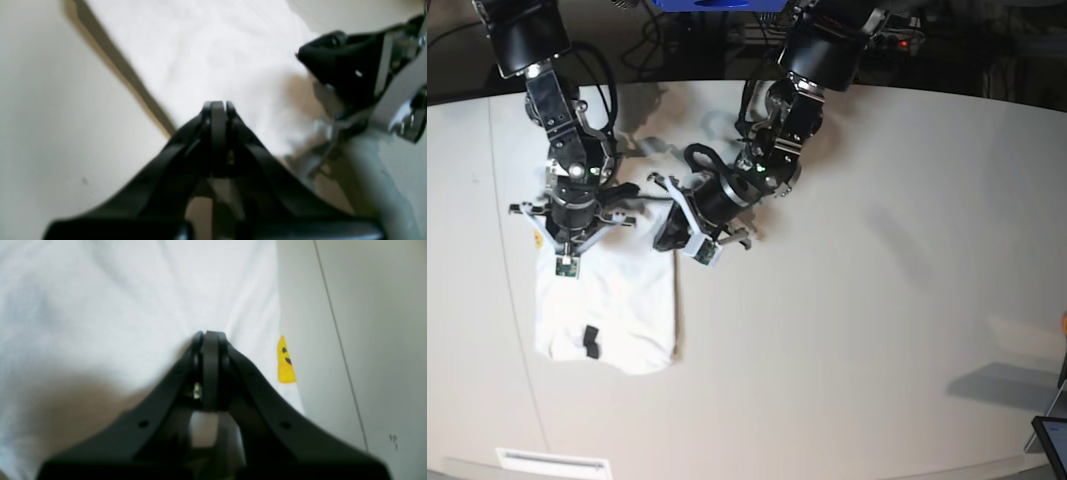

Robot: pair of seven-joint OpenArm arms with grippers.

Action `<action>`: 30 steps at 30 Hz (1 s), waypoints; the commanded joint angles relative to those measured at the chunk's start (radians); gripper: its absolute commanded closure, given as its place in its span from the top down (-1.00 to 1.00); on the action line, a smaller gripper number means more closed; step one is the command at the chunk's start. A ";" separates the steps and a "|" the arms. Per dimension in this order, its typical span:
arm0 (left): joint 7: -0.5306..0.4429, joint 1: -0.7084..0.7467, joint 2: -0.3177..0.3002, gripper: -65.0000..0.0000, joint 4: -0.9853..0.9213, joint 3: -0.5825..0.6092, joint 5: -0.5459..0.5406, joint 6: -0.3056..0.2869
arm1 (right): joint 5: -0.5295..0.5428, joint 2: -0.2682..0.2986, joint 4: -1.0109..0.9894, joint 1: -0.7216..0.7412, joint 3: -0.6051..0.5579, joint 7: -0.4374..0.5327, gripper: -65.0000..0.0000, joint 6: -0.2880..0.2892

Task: Fold the T-shirt properly
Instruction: 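Move the left gripper to the shirt's edge beside the right gripper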

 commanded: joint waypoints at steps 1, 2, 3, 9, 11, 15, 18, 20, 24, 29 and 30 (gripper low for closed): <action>-0.020 -0.005 -0.001 -1.00 0.020 0.001 -0.007 -0.007 | 0.064 0.007 -0.010 -0.028 -0.004 -0.108 -0.98 0.006; -0.020 0.002 -0.009 -1.00 0.020 0.001 -0.006 -0.007 | 0.064 0.008 -0.010 -0.029 -0.002 -0.108 -0.98 0.006; -0.020 0.010 -0.012 -1.00 0.020 0.001 -0.006 -0.007 | 0.064 0.008 -0.010 -0.037 -0.001 -0.108 -0.98 0.006; -0.020 0.059 -0.024 -1.00 0.028 0.001 -0.006 -0.007 | 0.064 0.010 -0.007 -0.066 -0.001 -0.103 -0.98 0.006; -0.020 0.078 -0.029 -1.00 0.060 0.001 -0.006 -0.007 | 0.064 0.010 0.007 -0.077 -0.002 -0.103 -0.98 0.005; -0.003 0.122 -0.055 -1.00 0.144 0.001 -0.006 -0.007 | 0.064 0.010 0.040 -0.104 -0.001 -0.102 -0.98 0.005; 0.049 0.130 -0.056 -1.00 0.183 0.002 -0.006 -0.007 | 0.064 0.010 0.059 -0.123 0.001 -0.108 -0.98 0.005; 0.062 0.147 -0.056 -1.00 0.204 0.001 -0.006 -0.007 | 0.064 0.010 0.060 -0.135 0.001 -0.105 -0.98 0.005; 0.063 0.187 -0.073 -1.00 0.264 0.001 -0.006 -0.007 | 0.064 0.008 0.070 -0.155 -0.004 -0.102 -0.98 0.005; 0.063 0.228 -0.076 -1.00 0.330 -0.004 -0.006 -0.007 | 0.064 0.008 0.103 -0.178 -0.002 -0.102 -0.98 0.005; 0.063 0.228 -0.076 -1.00 0.342 -0.007 -0.006 -0.007 | 0.064 0.010 0.108 -0.183 -0.002 -0.102 -0.98 0.005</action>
